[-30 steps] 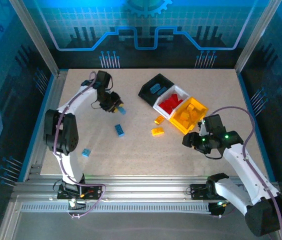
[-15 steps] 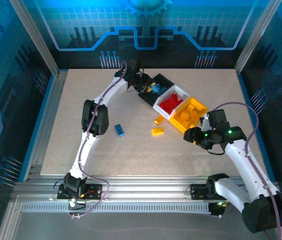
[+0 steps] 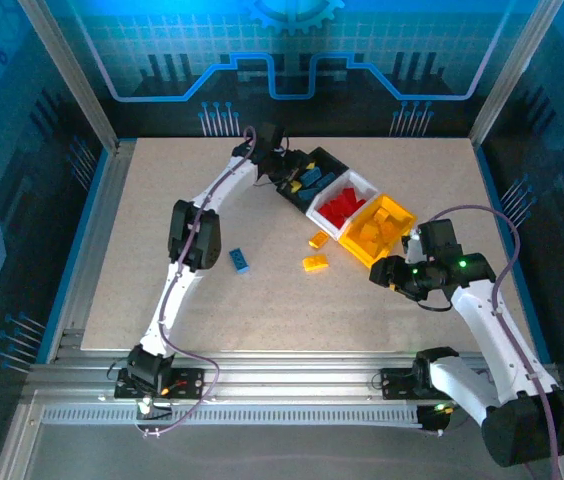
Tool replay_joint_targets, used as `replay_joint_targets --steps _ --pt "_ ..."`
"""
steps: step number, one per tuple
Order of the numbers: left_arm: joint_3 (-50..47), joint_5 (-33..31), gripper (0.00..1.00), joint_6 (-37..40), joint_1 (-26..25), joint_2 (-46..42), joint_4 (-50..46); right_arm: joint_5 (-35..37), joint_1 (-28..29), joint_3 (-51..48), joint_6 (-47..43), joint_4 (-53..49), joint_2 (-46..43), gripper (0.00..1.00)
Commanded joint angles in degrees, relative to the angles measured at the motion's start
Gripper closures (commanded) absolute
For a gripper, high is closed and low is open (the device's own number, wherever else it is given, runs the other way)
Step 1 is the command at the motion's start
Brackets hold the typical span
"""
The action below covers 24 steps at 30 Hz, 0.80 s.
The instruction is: Sort the legos into containers by color
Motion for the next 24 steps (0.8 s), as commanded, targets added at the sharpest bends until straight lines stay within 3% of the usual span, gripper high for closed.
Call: replay_joint_targets --steps 1,5,10,14,24 --pt "-2.89 -5.71 0.28 10.77 -1.44 -10.15 -14.27 -1.93 -0.92 -0.58 -1.15 -0.07 0.36 0.38" --pt "-13.72 -14.15 0.01 17.79 -2.51 -20.06 -24.77 -2.96 -0.85 -1.93 -1.23 1.09 0.52 0.37" --pt "-29.00 -20.45 0.01 21.16 -2.97 -30.51 -29.06 -4.37 -0.62 -3.90 -0.50 3.13 0.63 0.36" --pt "-38.10 -20.72 0.01 21.71 -2.92 -34.12 -28.76 -3.34 -0.23 -4.08 -0.98 2.74 1.13 0.34" --pt "-47.39 -20.51 0.01 21.47 -2.89 -35.83 -26.84 -2.36 1.01 -7.47 1.63 2.54 -3.03 0.31"
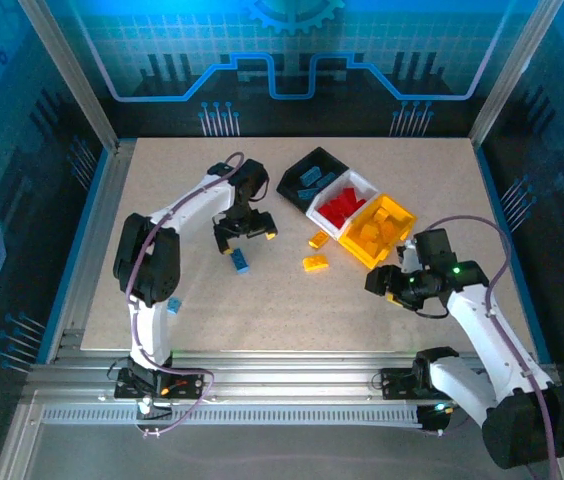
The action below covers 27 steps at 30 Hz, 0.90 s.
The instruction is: Sort the legos into containers by color
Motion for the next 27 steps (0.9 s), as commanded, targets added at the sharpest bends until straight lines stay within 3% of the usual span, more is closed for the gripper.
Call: replay_joint_targets --steps 1,6,15,27 --pt "-2.53 -1.22 0.01 0.64 0.20 -1.06 0.03 0.33 1.01 -1.10 1.47 -0.35 -2.03 0.31" --pt "-6.79 0.04 0.03 -0.75 0.74 -0.27 2.76 0.96 1.60 -1.01 1.79 -1.20 -2.25 0.31" --pt "-11.72 1.35 0.16 -1.67 2.63 2.04 7.60 1.77 3.10 0.23 3.70 -0.98 -1.29 0.33" --pt "-12.41 3.42 0.51 -0.39 4.65 5.01 11.79 3.36 5.60 5.69 3.56 -2.56 3.74 0.35"
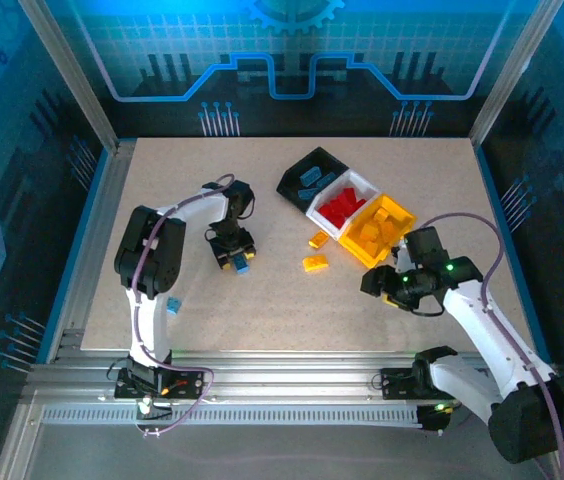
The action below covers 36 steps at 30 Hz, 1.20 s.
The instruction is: Sort the legos into containers by color
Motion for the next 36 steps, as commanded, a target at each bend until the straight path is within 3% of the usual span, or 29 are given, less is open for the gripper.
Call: replay_joint_targets --steps 1,6,12,17,23,28,36 --pt "-0.70 2.71 0.55 0.64 -0.07 1.72 3.32 0.89 0.88 3.71 -0.47 -2.11 1.38 0.35" --pt "0.31 5.14 0.68 0.24 -0.16 1.50 4.65 1.12 0.97 6.28 -1.41 -2.95 3.19 0.35" --pt "9.06 9.40 0.69 -1.40 -0.07 3.14 5.93 2.29 0.80 7.25 -2.43 -4.31 3.42 0.35" --pt "28.48 19.73 0.68 -3.58 -0.05 12.79 6.46 1.73 -0.49 6.42 -3.14 -4.34 3.62 0.35" --pt "58.12 22.04 0.67 -7.58 -0.10 27.97 1.30 0.61 -2.42 7.26 -4.26 -3.63 5.82 0.35" --pt "63.35 24.84 0.66 -16.17 -0.20 33.89 9.48 0.27 -4.08 9.79 -5.23 -3.52 7.66 0.35" --pt "63.46 25.88 0.38 -18.61 -0.51 34.81 17.31 -0.58 -5.28 11.86 -7.21 -3.71 10.04 0.34"
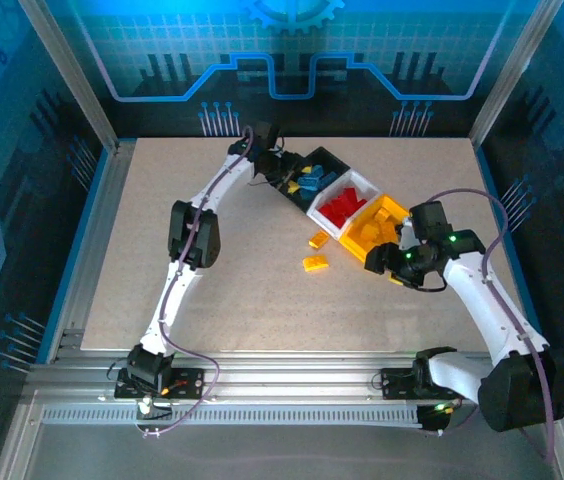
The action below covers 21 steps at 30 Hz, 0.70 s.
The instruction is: Sort the legos into containers by color
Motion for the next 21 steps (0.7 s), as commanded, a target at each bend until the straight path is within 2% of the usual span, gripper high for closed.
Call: replay_joint_targets --steps 1,4,6,9,12,17,21 --pt "1.08 1.86 0.35 -0.43 -0.40 -0.57 1.90 -1.69 -0.78 1.41 -1.71 -0.75 1.17 0.34" --pt "0.29 1.00 0.30 4.93 0.02 -3.94 -3.55 -2.61 -0.79 1.10 -1.49 0.26 1.78 0.34" --pt "-1.51 -1.86 0.28 10.84 0.36 -7.93 -11.35 -3.28 -0.64 1.18 -1.41 1.10 2.34 0.34" --pt "-9.98 -11.71 0.24 19.86 0.39 -17.27 -24.79 -3.91 0.04 1.45 -1.36 2.61 3.41 0.34" --pt "-25.71 -20.81 0.20 24.41 0.88 -29.27 -30.99 -4.72 1.40 0.38 -0.71 5.44 4.81 0.34" --pt "-52.05 -28.10 0.16 24.77 4.93 -47.41 -32.60 -6.04 5.22 -2.41 1.63 12.21 8.34 0.34" --pt "-69.60 -25.63 0.08 17.56 12.07 -59.59 -28.79 -5.69 9.43 -2.29 2.15 15.43 12.64 0.34"
